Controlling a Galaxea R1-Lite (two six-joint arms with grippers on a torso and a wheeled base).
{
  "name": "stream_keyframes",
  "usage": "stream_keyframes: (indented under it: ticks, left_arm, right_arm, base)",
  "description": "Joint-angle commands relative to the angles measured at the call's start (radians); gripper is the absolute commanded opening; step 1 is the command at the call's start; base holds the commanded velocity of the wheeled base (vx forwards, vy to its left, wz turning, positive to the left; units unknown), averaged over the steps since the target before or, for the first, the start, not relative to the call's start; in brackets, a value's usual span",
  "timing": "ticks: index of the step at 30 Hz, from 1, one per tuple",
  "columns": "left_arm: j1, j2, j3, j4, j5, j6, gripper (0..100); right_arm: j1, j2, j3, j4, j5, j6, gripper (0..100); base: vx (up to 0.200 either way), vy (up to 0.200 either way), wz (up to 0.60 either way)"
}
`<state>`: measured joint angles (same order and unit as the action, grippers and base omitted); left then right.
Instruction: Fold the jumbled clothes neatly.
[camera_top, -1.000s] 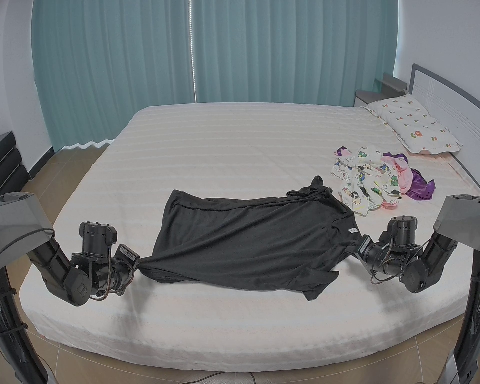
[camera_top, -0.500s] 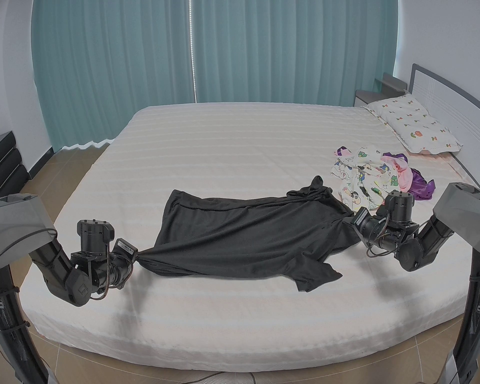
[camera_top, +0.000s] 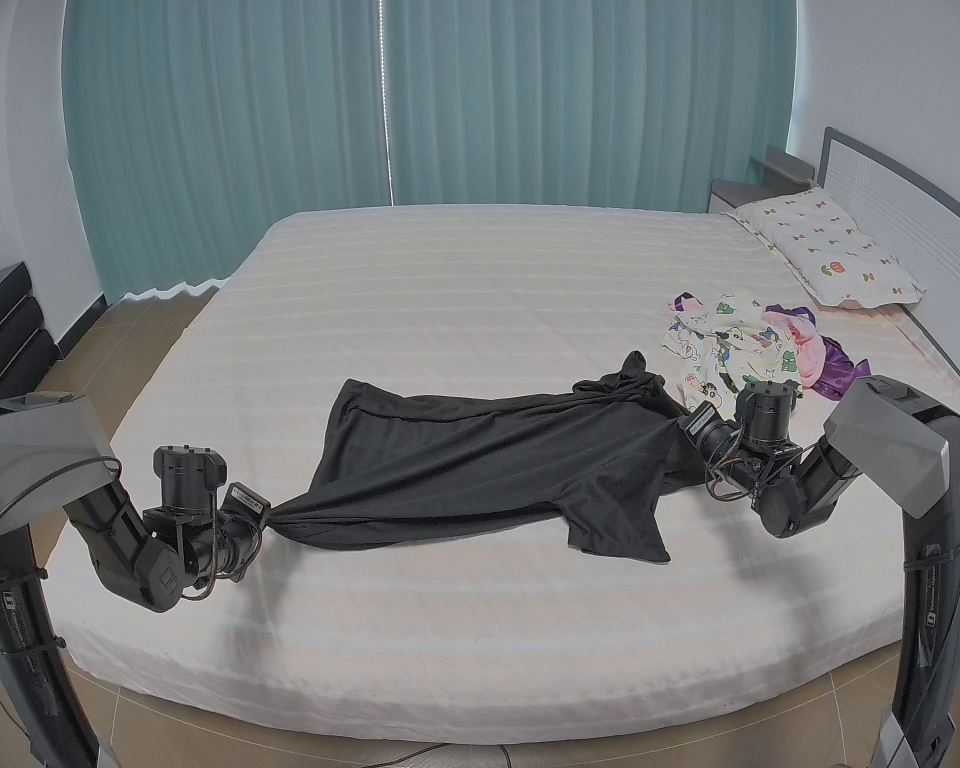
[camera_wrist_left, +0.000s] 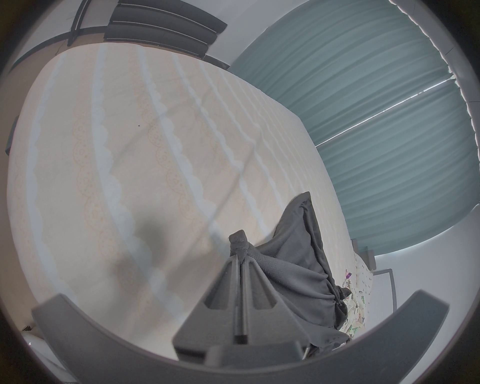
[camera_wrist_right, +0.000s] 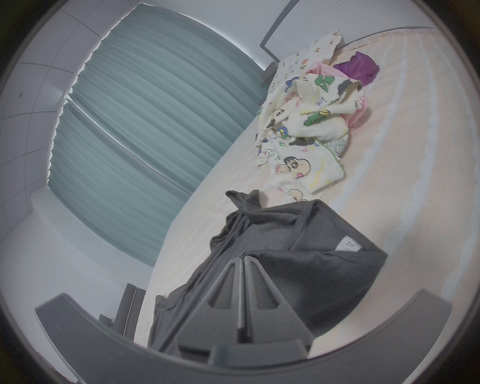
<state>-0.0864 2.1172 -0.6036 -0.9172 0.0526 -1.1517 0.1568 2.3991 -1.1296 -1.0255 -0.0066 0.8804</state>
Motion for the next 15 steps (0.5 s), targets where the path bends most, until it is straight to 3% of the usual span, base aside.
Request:
stream_keyframes:
  ticks: [1, 3, 4, 8, 15]
  left_arm:
    - [0.005, 0.023, -0.004, 0.000, 0.001, 0.000, 0]
    - [0.005, 0.030, -0.004, 0.000, 0.001, 0.001, 0]
    - [0.005, 0.030, -0.004, 0.000, 0.001, 0.001, 0]
    - [0.005, 0.033, -0.004, 0.000, 0.000, 0.001, 0]
    - [0.005, 0.033, -0.004, 0.000, 0.001, 0.001, 0]
  right_arm:
    - [0.003, 0.048, -0.012, 0.009, -0.004, 0.000, 0]
    - [0.003, 0.049, -0.010, 0.024, 0.002, -0.001, 0]
    - [0.003, 0.049, -0.010, 0.024, 0.002, -0.001, 100]
    - [-0.016, -0.017, 0.030, 0.079, 0.040, -0.001, 100]
    - [-0.048, -0.199, 0.188, 0.111, 0.165, -0.003, 100]
  base:
    - [0.000, 0.000, 0.00]
    - [0.000, 0.000, 0.00]
    - [0.000, 0.000, 0.00]
    - [0.000, 0.000, 0.00]
    - [0.000, 0.000, 0.00]
